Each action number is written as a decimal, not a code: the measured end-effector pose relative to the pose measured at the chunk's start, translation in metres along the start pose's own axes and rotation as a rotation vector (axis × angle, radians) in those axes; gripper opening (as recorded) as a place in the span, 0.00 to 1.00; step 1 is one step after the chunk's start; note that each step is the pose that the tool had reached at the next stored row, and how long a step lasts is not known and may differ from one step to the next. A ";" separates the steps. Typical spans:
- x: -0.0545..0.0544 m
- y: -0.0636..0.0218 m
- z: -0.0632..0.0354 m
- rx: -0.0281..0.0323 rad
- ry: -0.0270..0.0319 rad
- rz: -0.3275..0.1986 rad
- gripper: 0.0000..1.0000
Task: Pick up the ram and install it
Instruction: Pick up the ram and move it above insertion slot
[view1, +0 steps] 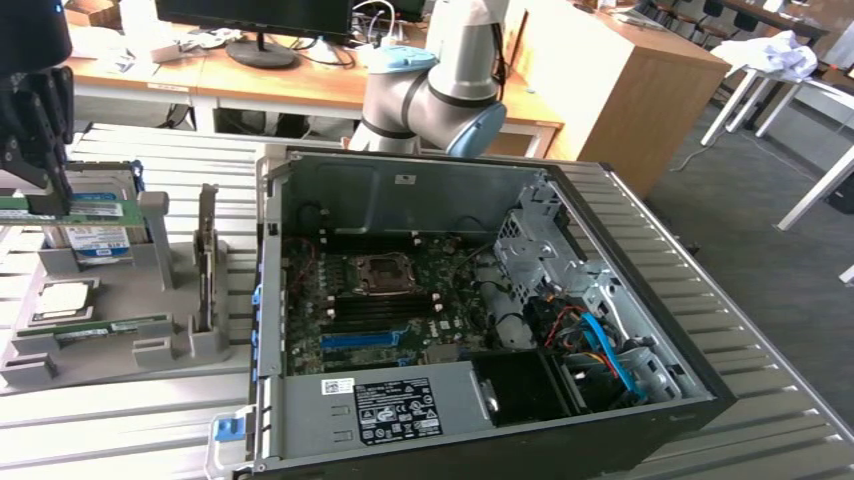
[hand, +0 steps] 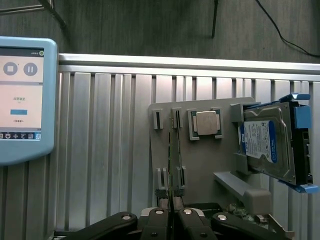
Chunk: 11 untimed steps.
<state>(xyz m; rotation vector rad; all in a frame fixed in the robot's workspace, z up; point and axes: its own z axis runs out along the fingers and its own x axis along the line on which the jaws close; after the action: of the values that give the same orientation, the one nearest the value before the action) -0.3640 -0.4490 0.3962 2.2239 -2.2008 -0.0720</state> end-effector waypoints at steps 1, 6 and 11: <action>0.000 -0.0007 0.0000 0.0001 0.0000 0.000 0.13; 0.000 -0.0045 -0.0002 0.0000 0.0000 0.000 0.13; 0.000 -0.0083 -0.0003 0.0000 0.0000 0.000 0.13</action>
<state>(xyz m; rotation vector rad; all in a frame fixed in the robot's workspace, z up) -0.3557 -0.4490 0.3962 2.2239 -2.2008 -0.0719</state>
